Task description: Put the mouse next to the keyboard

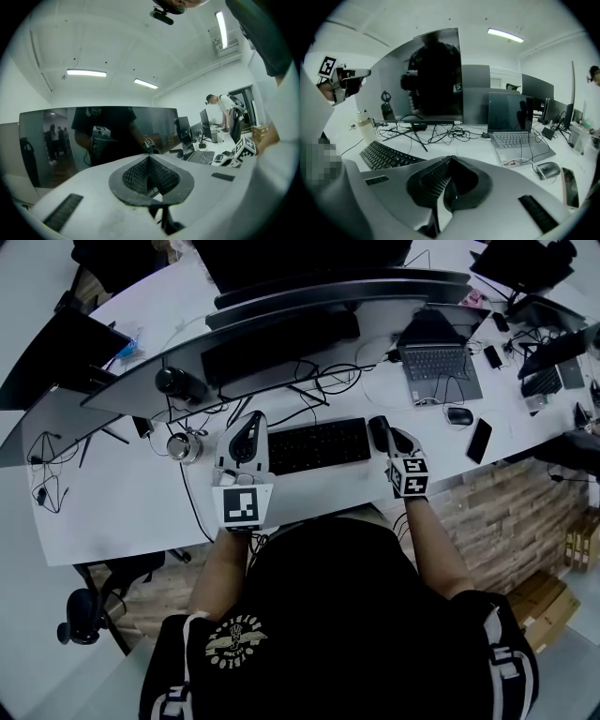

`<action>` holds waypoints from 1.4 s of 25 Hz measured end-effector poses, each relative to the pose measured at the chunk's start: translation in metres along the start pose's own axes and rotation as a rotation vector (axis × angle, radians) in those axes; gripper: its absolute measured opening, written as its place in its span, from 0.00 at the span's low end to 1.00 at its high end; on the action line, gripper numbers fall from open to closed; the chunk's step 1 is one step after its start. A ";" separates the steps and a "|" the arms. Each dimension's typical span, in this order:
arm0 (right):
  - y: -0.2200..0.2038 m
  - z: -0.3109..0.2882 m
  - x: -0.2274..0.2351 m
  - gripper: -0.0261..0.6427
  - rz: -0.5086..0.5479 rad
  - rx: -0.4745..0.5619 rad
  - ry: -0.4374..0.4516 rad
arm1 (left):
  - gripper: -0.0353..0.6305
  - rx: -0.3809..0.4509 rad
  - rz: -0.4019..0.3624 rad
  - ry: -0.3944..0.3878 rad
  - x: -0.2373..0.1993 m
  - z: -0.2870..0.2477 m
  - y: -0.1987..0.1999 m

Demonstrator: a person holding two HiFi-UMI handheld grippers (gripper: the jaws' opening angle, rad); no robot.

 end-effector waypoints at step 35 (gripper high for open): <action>0.180 0.164 -0.054 0.04 0.085 0.472 -0.135 | 0.06 0.138 0.030 -0.079 -0.044 0.093 0.035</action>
Point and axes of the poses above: the fingertips, and each gripper's own axes: z backward along the fingers, x to its right, y out of its top, the point moved 6 cm from there along z, backward along the fingers, and after that the axes turned 15 degrees about z, right-handed, at the moved point
